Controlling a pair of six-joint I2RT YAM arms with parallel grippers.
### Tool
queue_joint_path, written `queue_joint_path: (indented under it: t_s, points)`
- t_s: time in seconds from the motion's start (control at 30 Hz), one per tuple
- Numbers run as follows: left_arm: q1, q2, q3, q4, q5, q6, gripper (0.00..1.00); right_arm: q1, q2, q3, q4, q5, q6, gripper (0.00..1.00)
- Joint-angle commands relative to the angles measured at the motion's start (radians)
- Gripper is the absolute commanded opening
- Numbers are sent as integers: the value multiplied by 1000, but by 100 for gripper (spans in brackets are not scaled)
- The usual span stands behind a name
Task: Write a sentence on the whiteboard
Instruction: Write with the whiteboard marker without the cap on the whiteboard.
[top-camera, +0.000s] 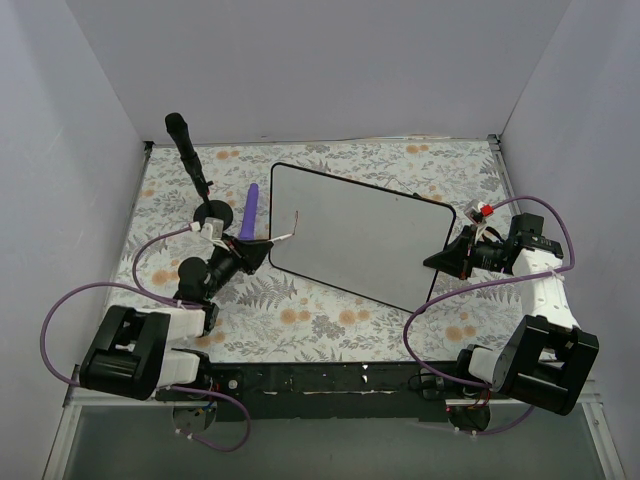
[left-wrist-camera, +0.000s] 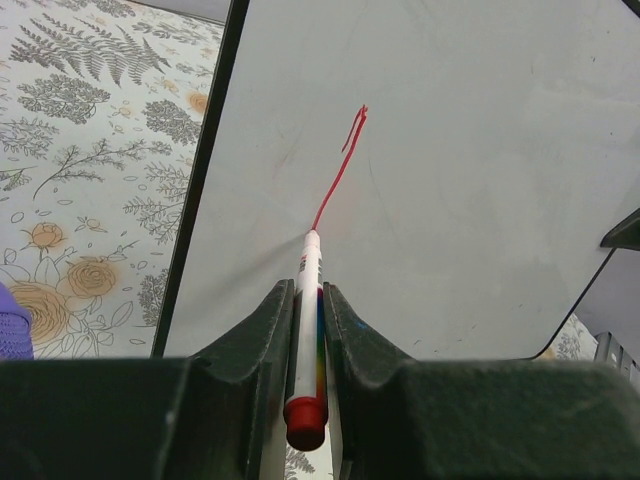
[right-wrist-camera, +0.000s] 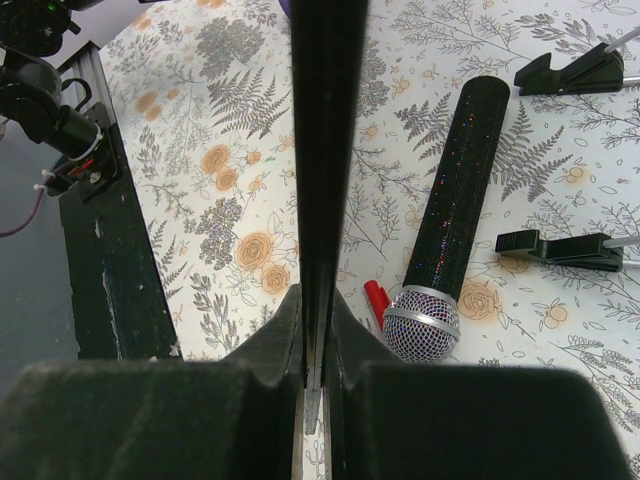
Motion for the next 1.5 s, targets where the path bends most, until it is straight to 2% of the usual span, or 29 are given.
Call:
queue_joint_path:
  t_s: [0.0, 0.3, 1.0, 1.47]
  points:
    - [-4, -40, 13, 24, 30, -19, 0, 15, -6, 18, 11, 36, -59, 1]
    - [-4, -117, 104, -15, 42, -42, 0, 16, -5, 18, 13, 36, -59, 1]
    - [-5, -17, 179, -59, 2, 14, 0, 18, -3, 20, 11, 39, -59, 1]
    - [-7, 35, 194, -38, 65, -15, 0, 18, -1, 20, 14, 39, -59, 1]
